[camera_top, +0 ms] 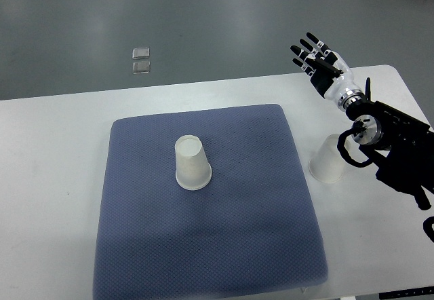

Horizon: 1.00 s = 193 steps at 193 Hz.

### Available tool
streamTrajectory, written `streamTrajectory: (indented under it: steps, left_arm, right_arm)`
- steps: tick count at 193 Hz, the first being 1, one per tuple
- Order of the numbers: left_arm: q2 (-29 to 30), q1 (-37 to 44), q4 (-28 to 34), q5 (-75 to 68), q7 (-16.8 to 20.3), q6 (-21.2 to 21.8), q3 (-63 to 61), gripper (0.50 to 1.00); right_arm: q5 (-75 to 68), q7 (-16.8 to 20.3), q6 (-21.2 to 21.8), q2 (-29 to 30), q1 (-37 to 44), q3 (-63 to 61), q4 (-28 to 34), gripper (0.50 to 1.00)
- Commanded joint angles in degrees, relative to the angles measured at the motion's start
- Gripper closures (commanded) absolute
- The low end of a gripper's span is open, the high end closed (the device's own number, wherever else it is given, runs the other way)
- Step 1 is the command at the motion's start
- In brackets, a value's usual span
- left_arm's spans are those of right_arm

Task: Stack paper cups
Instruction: 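Swing the right hand over and down toward the white cup beside the cushion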

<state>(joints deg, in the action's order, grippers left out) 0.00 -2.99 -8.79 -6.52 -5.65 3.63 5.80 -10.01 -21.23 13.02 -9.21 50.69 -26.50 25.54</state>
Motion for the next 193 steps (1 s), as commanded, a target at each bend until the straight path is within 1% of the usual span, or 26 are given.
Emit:
streamTrajectory:
  steps: [1, 35, 70, 100, 118, 125, 129, 142, 170, 180, 181, 193]
  left_arm:
    - [0.0, 0.0, 0.0, 0.02, -0.06, -0.03, 0.0, 0.5]
    - [0.0, 0.0, 0.0, -0.07, 0.12, -0.03, 0.0, 0.5]
    - [0.0, 0.0, 0.0, 0.02, -0.06, -0.03, 0.0, 0.5]
    - [0.0, 0.0, 0.0, 0.02, 0.11, 0.06, 0.0, 0.5]
    - [0.0, 0.0, 0.0, -0.07, -0.06, -0.03, 0.0, 0.5]
    - [0.0, 0.0, 0.0, -0.07, -0.06, -0.03, 0.0, 0.5]
    - [0.0, 0.0, 0.0, 0.02, -0.06, 0.06, 0.0, 0.5]
    - [0.0, 0.0, 0.0, -0.07, -0.06, -0.03, 0.0, 0.5]
    - [0.0, 0.0, 0.0, 0.02, -0.06, -0.03, 0.0, 0.5]
    - [0.0, 0.0, 0.0, 0.02, -0.06, -0.03, 0.0, 0.5]
    - [0.0, 0.0, 0.0, -0.07, -0.06, 0.06, 0.0, 0.5]
    - [0.0, 0.0, 0.0, 0.02, -0.06, -0.03, 0.0, 0.5]
  right_arm:
    - [0.16, 0.05, -0.71, -0.37, 1.17, 0.13, 0.12, 0.585]
    - [2.45, -0.04, -1.77, -3.18, 1.69, 0.66, 2.58, 0.585]
    - [14.31, 0.05, -2.38, -10.74, 3.72, 1.18, 8.03, 0.585]
    - [29.33, 0.67, -4.14, -20.23, 4.42, 1.18, 18.75, 0.587]
    - [36.11, 0.93, -4.05, -25.33, 4.51, 1.89, 25.52, 0.587]
    - [39.18, 1.19, -3.88, -27.96, 4.68, 3.2, 28.94, 0.587]
    - [39.98, 1.19, -3.79, -28.49, 4.86, 3.64, 29.65, 0.587]
    - [44.63, 1.28, -3.44, -32.53, 6.17, 7.15, 35.1, 0.587]
    - [52.54, 1.28, -2.65, -38.68, 10.13, 14.1, 42.66, 0.587]
    - [52.55, 1.28, -2.65, -38.69, 10.13, 14.1, 42.66, 0.587]
    - [56.03, 1.28, -1.43, -40.43, 11.7, 16.54, 44.66, 0.587]
    - [60.37, 1.28, -0.01, -41.76, 12.77, 18.32, 46.09, 0.587]
